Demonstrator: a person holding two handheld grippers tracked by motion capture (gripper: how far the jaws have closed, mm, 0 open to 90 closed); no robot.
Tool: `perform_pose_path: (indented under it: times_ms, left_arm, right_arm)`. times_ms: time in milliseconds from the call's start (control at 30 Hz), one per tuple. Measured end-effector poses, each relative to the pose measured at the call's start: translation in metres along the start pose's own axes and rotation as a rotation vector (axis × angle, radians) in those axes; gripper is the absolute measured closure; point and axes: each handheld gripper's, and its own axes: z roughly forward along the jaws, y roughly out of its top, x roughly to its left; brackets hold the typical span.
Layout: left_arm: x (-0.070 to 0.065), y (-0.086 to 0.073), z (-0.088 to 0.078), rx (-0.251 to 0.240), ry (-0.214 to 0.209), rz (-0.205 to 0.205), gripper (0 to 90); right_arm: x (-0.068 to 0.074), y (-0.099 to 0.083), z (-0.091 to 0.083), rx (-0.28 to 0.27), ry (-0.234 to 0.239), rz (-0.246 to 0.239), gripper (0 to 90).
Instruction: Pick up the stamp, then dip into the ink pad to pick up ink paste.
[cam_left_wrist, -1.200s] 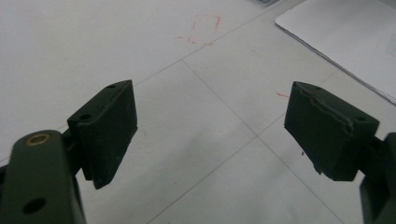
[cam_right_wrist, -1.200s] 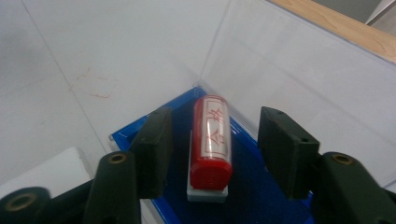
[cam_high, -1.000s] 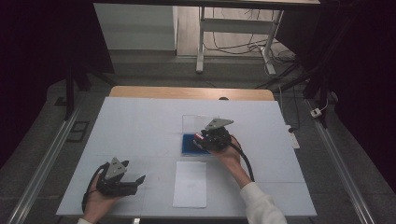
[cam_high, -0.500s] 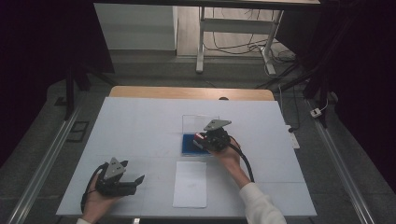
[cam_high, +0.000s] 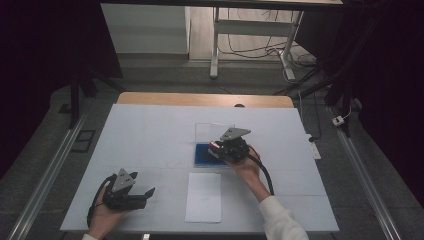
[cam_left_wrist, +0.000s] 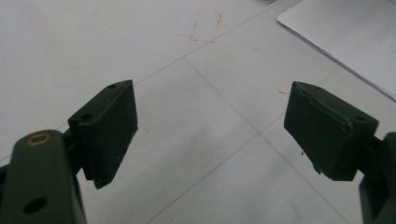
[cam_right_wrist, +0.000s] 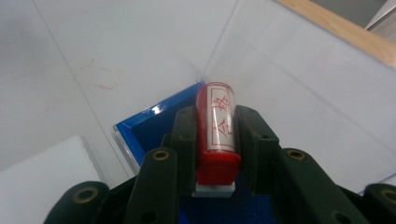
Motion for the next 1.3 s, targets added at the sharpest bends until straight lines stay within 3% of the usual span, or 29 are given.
perform_pose_path:
  times_ms: [900,1300]
  left_arm:
    - [-0.001,0.0,0.0,0.002,0.004,0.008,18.5]
    - [0.0,0.0,0.0,0.002,0.001,0.009,18.4]
  right_arm:
    - [0.003,0.009,-0.025,-0.058,0.008,0.0,70.0]
    - [0.005,0.005,-0.009,0.041,-0.001,-0.032,70.0]
